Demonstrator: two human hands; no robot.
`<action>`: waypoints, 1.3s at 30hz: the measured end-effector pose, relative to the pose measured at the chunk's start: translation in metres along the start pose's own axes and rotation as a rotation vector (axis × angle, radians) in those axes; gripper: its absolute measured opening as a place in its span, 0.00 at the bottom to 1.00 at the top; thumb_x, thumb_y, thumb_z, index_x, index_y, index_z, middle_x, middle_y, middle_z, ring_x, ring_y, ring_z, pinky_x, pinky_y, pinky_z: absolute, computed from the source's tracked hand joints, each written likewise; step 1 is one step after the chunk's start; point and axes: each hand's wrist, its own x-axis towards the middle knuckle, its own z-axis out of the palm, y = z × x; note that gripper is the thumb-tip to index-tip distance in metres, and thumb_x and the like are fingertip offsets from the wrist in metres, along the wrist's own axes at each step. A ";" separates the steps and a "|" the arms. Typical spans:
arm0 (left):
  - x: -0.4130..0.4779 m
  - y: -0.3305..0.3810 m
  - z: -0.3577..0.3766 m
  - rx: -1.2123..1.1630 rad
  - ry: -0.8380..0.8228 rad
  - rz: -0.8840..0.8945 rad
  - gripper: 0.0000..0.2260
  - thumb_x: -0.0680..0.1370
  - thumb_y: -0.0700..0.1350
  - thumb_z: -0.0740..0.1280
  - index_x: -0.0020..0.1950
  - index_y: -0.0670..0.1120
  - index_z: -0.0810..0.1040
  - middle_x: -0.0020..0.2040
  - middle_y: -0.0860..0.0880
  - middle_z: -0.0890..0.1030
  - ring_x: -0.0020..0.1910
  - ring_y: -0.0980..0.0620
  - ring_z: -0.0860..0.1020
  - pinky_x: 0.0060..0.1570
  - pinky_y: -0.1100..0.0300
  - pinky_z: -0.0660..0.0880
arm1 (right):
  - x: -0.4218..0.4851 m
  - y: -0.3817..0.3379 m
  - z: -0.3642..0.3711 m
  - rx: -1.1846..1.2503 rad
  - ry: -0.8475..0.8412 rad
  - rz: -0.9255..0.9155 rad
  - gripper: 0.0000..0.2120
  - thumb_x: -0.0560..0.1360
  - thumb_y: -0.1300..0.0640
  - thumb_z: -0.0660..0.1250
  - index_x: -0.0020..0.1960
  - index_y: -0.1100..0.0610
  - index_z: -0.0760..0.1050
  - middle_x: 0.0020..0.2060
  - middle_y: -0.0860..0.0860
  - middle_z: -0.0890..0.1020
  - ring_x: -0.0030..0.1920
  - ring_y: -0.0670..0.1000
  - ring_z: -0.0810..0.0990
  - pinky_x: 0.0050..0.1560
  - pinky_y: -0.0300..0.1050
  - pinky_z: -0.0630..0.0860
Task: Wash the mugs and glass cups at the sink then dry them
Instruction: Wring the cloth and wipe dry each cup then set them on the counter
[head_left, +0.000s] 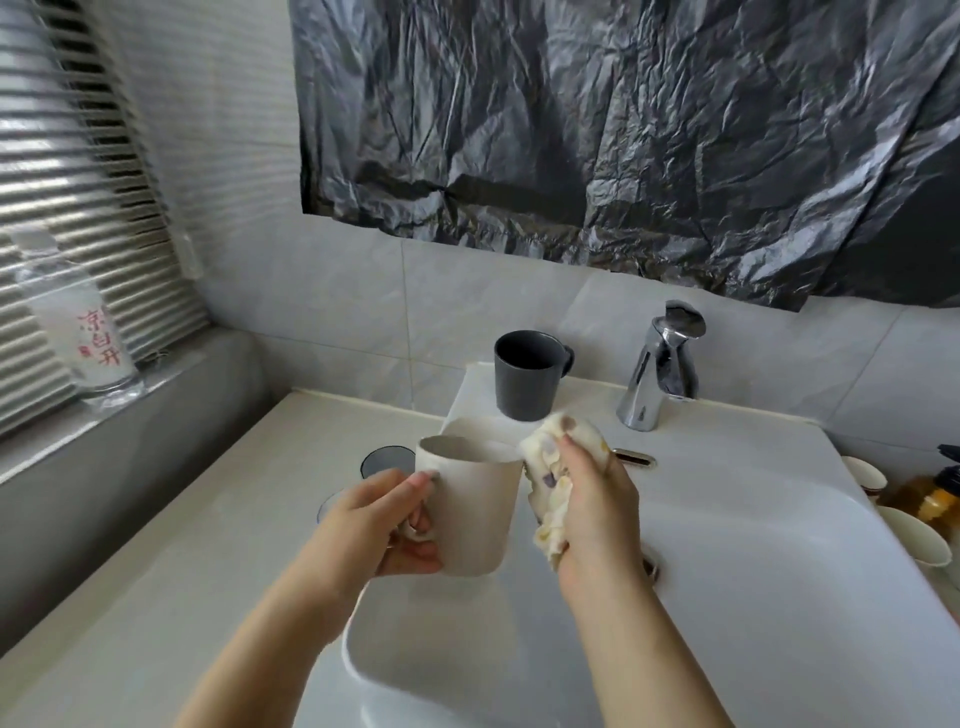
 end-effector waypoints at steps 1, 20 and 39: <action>-0.001 0.000 -0.010 0.001 0.030 0.028 0.16 0.80 0.44 0.62 0.33 0.40 0.70 0.32 0.45 0.72 0.29 0.47 0.75 0.36 0.53 0.80 | -0.005 0.002 0.011 -0.006 -0.022 -0.002 0.09 0.76 0.59 0.61 0.37 0.54 0.71 0.25 0.45 0.69 0.31 0.51 0.54 0.32 0.45 0.50; 0.043 -0.064 -0.187 0.034 0.284 0.096 0.16 0.80 0.44 0.62 0.33 0.40 0.69 0.36 0.43 0.71 0.39 0.45 0.74 0.46 0.48 0.80 | -0.029 0.095 0.134 -0.134 0.043 0.065 0.06 0.75 0.56 0.66 0.39 0.54 0.76 0.27 0.49 0.71 0.26 0.49 0.66 0.23 0.36 0.60; 0.094 -0.126 -0.189 0.157 0.087 0.017 0.27 0.68 0.65 0.63 0.37 0.38 0.70 0.36 0.48 0.73 0.39 0.51 0.76 0.56 0.49 0.76 | -0.019 0.107 0.137 -0.242 0.083 0.016 0.04 0.74 0.54 0.67 0.41 0.52 0.78 0.29 0.48 0.73 0.28 0.50 0.66 0.23 0.35 0.59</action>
